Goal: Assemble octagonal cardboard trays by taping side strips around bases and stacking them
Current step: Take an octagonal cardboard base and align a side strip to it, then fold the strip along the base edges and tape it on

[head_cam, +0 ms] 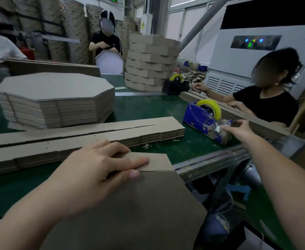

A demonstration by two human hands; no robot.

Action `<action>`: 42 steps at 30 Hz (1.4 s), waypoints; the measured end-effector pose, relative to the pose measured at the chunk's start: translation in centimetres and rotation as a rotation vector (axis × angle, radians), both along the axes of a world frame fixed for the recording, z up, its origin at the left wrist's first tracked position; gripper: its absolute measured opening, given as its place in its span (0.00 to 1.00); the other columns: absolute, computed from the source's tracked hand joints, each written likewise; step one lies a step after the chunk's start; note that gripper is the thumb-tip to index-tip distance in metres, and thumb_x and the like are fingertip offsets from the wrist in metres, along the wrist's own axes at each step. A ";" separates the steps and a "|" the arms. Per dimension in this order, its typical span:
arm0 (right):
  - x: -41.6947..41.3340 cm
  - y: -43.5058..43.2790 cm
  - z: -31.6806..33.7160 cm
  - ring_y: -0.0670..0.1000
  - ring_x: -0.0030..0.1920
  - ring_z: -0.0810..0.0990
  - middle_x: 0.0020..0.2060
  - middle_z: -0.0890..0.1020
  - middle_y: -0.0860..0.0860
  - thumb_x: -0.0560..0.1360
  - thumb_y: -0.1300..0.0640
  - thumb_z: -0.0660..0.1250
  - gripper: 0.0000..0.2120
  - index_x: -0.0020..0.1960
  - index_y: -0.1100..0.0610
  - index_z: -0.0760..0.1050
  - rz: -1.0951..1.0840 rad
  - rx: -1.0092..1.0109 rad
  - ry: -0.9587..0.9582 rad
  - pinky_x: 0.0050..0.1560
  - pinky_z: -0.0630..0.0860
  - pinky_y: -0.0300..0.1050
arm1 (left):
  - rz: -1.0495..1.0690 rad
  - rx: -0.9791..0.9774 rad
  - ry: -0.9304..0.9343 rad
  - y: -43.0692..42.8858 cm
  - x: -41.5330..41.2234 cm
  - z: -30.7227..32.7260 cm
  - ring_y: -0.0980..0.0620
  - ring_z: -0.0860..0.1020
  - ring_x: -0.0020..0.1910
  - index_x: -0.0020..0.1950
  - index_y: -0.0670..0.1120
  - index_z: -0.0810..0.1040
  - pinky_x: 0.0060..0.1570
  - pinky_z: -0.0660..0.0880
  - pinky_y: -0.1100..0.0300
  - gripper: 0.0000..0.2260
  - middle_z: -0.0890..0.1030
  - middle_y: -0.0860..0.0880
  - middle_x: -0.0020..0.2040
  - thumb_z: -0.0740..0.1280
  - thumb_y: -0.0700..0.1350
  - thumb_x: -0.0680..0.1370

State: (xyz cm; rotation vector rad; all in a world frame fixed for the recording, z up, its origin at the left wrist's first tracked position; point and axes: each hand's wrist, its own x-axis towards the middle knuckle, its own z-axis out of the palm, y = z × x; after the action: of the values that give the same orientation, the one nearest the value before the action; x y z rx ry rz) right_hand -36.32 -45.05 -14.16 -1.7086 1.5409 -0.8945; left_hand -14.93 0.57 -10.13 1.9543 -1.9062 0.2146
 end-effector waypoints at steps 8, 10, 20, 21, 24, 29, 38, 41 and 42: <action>1.8 4.8 0.1 0.58 0.44 0.81 0.51 0.77 0.54 0.63 0.39 0.78 0.35 0.57 0.52 0.61 -0.072 -0.154 0.205 0.43 0.78 0.51 | -0.019 0.019 0.018 -1.1 -0.1 0.1 0.58 0.73 0.56 0.62 0.75 0.68 0.49 0.75 0.54 0.19 0.75 0.63 0.57 0.46 0.68 0.75; 1.9 6.4 0.1 0.56 0.45 0.79 0.50 0.76 0.52 0.64 0.38 0.77 0.35 0.58 0.53 0.62 -0.033 -0.188 0.232 0.42 0.74 0.48 | -0.028 0.031 0.022 -1.2 -0.1 0.1 0.57 0.73 0.56 0.62 0.76 0.67 0.51 0.75 0.53 0.19 0.75 0.63 0.58 0.45 0.69 0.75; 2.7 11.0 1.3 0.47 0.42 0.77 0.50 0.78 0.50 0.65 0.27 0.67 0.30 0.52 0.50 0.71 0.180 -0.156 0.300 0.38 0.71 0.43 | -0.037 0.032 -0.002 -0.9 -0.2 0.1 0.60 0.70 0.58 0.60 0.79 0.62 0.52 0.73 0.56 0.20 0.73 0.65 0.59 0.41 0.70 0.72; 2.7 10.8 2.0 0.51 0.47 0.78 0.55 0.79 0.52 0.67 0.26 0.63 0.30 0.52 0.52 0.75 0.180 -0.111 0.268 0.44 0.74 0.46 | -0.035 0.031 0.002 -0.8 -0.1 0.1 0.60 0.70 0.57 0.60 0.79 0.62 0.52 0.73 0.56 0.20 0.73 0.65 0.59 0.42 0.70 0.72; 3.2 10.2 3.9 0.56 0.53 0.77 0.60 0.79 0.56 0.72 0.33 0.61 0.27 0.55 0.55 0.80 0.111 -0.016 0.213 0.49 0.72 0.48 | -0.030 0.023 0.017 -0.6 0.0 -0.1 0.60 0.70 0.56 0.61 0.78 0.64 0.51 0.74 0.56 0.20 0.74 0.65 0.59 0.43 0.70 0.72; 4.1 10.5 5.0 0.47 0.29 0.69 0.38 0.76 0.53 0.70 0.58 0.73 0.07 0.46 0.59 0.78 0.029 0.211 -0.023 0.25 0.64 0.40 | -0.018 0.022 -0.005 -0.5 0.3 -0.1 0.61 0.69 0.58 0.61 0.79 0.62 0.52 0.73 0.57 0.21 0.72 0.66 0.59 0.41 0.70 0.72; 4.0 11.2 4.6 0.48 0.34 0.69 0.33 0.70 0.51 0.70 0.60 0.73 0.07 0.45 0.58 0.76 -0.020 0.302 -0.441 0.35 0.72 0.45 | -0.024 0.008 0.037 -0.3 0.5 -0.1 0.58 0.72 0.56 0.62 0.75 0.67 0.50 0.74 0.54 0.21 0.74 0.64 0.57 0.45 0.69 0.73; 3.2 12.1 3.4 0.47 0.32 0.71 0.30 0.72 0.50 0.70 0.63 0.71 0.04 0.41 0.60 0.76 -0.001 0.234 -0.627 0.40 0.75 0.47 | -0.029 0.012 0.034 -0.4 0.7 -0.3 0.59 0.71 0.56 0.62 0.76 0.66 0.50 0.75 0.53 0.20 0.74 0.65 0.57 0.44 0.70 0.74; 2.8 12.4 2.9 0.46 0.31 0.71 0.28 0.73 0.49 0.71 0.64 0.70 0.04 0.38 0.60 0.76 0.015 0.207 -0.690 0.42 0.76 0.48 | -0.033 0.013 0.034 -0.4 0.7 -0.3 0.59 0.71 0.56 0.62 0.77 0.66 0.50 0.75 0.53 0.20 0.74 0.65 0.57 0.44 0.70 0.74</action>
State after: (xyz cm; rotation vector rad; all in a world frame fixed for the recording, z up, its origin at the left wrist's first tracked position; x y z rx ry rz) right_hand -33.48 -32.67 -11.23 -1.0925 1.0994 -1.1207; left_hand -14.25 0.17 -10.47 1.9213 -1.9205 0.1589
